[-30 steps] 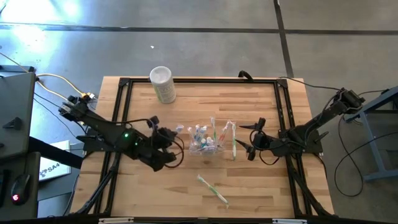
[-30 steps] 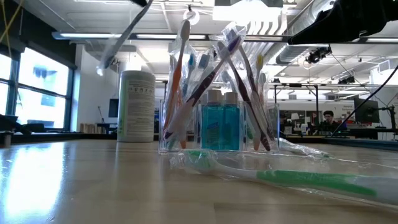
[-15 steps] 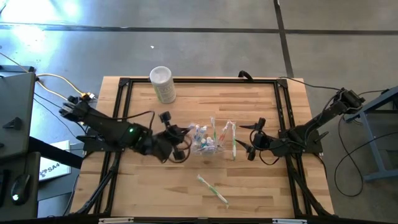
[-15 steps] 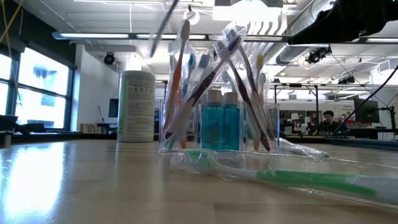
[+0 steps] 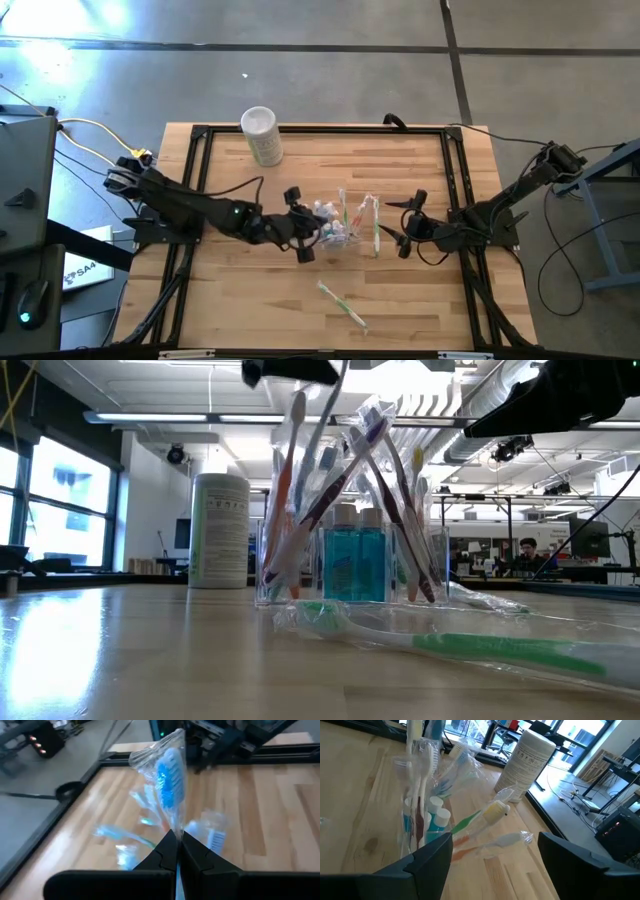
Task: Pick & Place toothbrushing station
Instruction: Put the blue toothbrush into the left section of the transparent organizer
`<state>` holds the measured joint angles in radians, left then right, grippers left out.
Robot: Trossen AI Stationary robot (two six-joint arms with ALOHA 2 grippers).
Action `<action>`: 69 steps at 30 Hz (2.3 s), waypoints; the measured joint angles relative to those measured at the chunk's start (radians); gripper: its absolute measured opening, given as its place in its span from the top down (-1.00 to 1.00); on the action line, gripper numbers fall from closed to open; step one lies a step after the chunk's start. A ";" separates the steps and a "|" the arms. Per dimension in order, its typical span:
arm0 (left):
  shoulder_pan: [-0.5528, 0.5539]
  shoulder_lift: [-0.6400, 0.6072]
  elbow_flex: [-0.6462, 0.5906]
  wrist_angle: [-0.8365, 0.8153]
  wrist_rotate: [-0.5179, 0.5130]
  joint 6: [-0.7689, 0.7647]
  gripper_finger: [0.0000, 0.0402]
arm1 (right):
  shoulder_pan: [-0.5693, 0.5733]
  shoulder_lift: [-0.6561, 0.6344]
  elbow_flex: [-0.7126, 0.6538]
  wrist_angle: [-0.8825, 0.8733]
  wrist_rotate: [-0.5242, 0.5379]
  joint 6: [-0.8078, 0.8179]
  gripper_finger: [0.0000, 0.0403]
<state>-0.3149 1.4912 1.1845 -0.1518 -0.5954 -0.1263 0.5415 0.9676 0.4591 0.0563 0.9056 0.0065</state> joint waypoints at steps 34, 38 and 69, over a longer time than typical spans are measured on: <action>0.002 -0.043 -0.549 0.692 0.017 -0.170 1.00 | 0.000 0.000 0.000 0.015 -0.026 -0.002 -0.42; 0.002 -0.033 -0.554 0.687 0.038 -0.183 1.00 | 0.000 0.000 0.000 0.015 -0.022 -0.002 -0.42; 0.092 0.088 -0.555 0.763 0.249 -0.185 0.83 | 0.000 0.000 0.000 0.011 -0.018 -0.008 -0.42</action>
<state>-0.2226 1.5790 0.6299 0.6108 -0.3463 -0.3115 0.5411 0.9676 0.4588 0.0674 0.8875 -0.0013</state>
